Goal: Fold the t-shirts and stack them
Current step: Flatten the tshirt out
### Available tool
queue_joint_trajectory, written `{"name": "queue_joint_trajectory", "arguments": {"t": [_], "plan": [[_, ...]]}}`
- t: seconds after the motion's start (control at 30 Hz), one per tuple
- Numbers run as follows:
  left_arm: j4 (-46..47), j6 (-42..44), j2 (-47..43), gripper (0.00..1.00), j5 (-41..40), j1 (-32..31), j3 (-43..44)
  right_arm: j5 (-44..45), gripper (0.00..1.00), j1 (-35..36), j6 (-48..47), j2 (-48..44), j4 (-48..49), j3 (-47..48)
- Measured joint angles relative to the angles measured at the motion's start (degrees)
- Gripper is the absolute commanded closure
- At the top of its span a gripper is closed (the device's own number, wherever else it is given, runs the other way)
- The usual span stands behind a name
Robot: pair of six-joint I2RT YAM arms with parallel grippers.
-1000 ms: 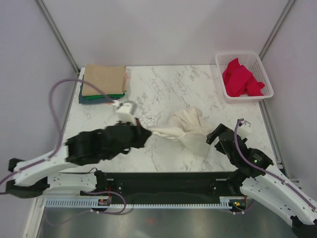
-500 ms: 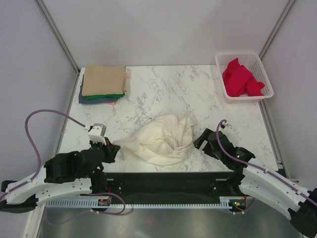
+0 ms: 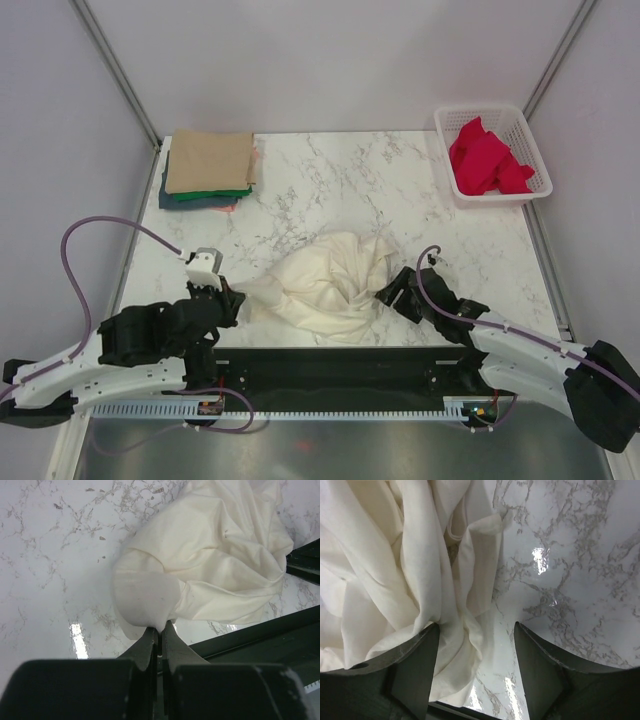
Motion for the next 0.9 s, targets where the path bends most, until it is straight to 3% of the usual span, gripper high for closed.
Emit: {"name": "queue_joint_trajectory", "arguments": {"t": [0.13,0.4,0.73,0.9], "plan": [[0.0,0.0,-1.5,0.98,0.0,0.0,0.0,2.0,0.41,0.2,-0.3,0.8,1.2,0.0],[0.0,0.0,-2.3,0.98,-0.1,0.0,0.0,9.1,0.45,0.1,-2.3,-0.8,1.8,0.1],[0.0,0.0,-2.3,0.98,-0.3,0.0,0.0,14.3,0.44,-3.4,-6.0,-18.3,3.5,-0.1],[0.0,0.0,-2.3,0.98,-0.3,0.0,0.0,12.8,0.45,-6.4,-6.0,-4.2,6.1,0.8]]}}
